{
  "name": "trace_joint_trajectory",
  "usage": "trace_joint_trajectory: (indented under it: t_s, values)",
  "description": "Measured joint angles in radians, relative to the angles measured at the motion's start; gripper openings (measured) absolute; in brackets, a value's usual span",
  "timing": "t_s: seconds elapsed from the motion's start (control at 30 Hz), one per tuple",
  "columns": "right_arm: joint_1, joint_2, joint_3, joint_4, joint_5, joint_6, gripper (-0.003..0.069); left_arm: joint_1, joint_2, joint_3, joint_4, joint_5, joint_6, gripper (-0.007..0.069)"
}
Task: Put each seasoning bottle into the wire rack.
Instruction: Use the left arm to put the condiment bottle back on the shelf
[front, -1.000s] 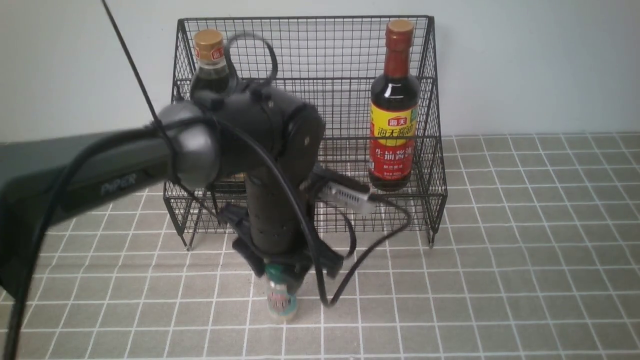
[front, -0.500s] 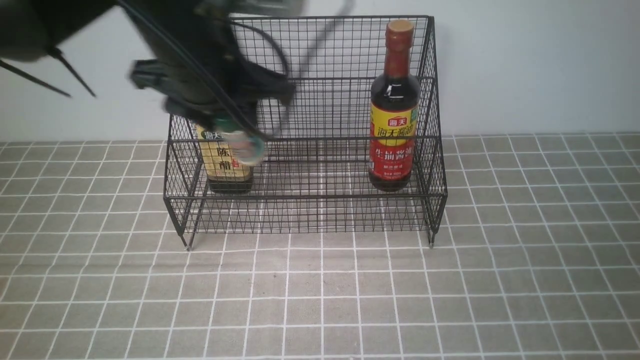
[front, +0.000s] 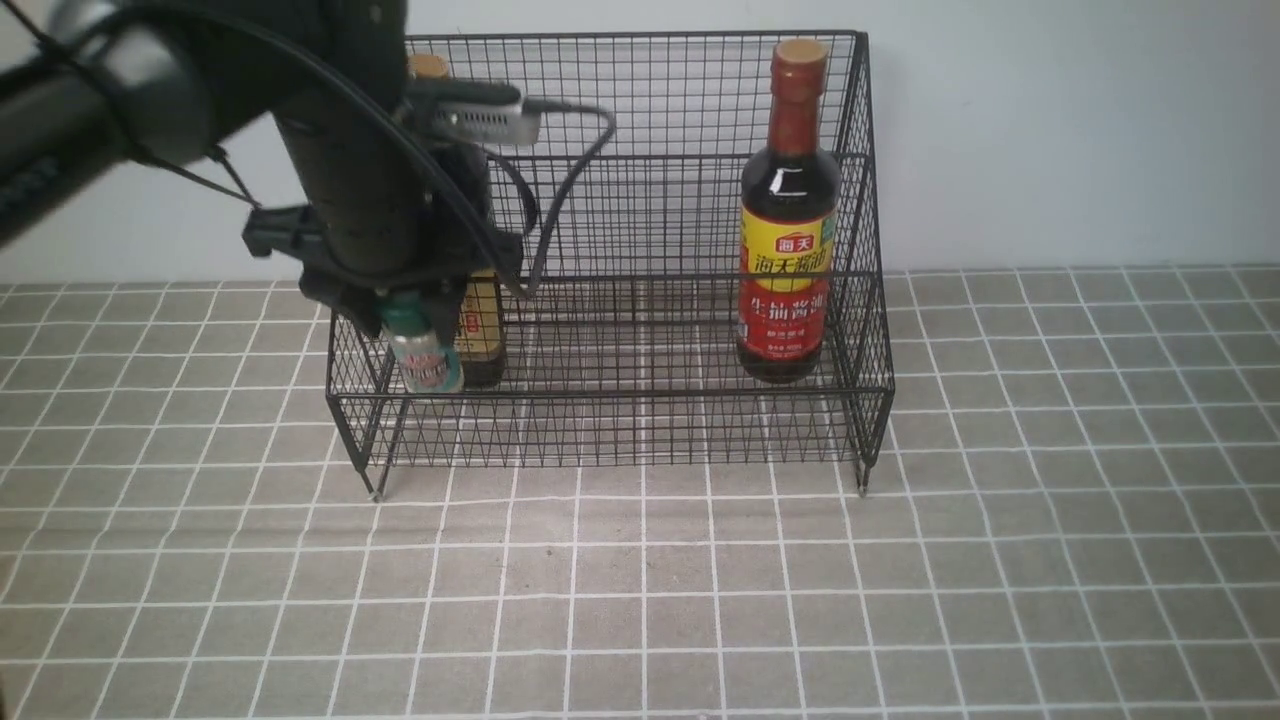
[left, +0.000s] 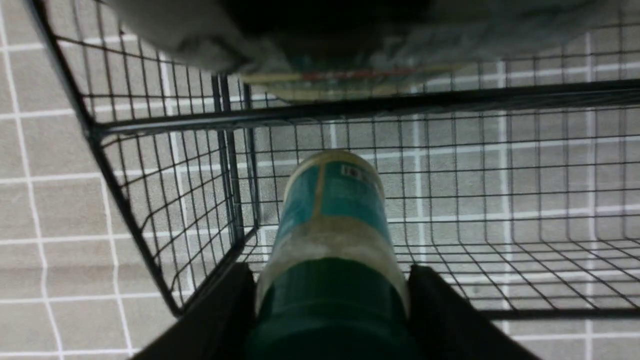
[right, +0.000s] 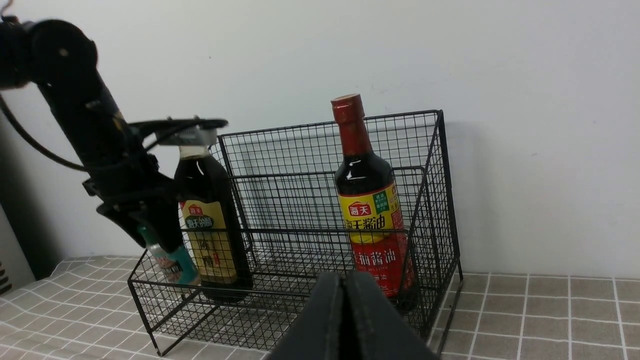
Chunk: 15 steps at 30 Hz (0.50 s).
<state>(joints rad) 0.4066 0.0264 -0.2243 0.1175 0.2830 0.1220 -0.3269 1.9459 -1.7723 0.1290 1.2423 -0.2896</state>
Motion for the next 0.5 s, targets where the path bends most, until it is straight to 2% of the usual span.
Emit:
trace_joint_trajectory:
  t_s: [0.5]
  values:
    - [0.0,0.0,0.0,0.0,0.0,0.0,-0.0013,0.0,0.067,0.0,0.003,-0.001,0.04,0.0347]
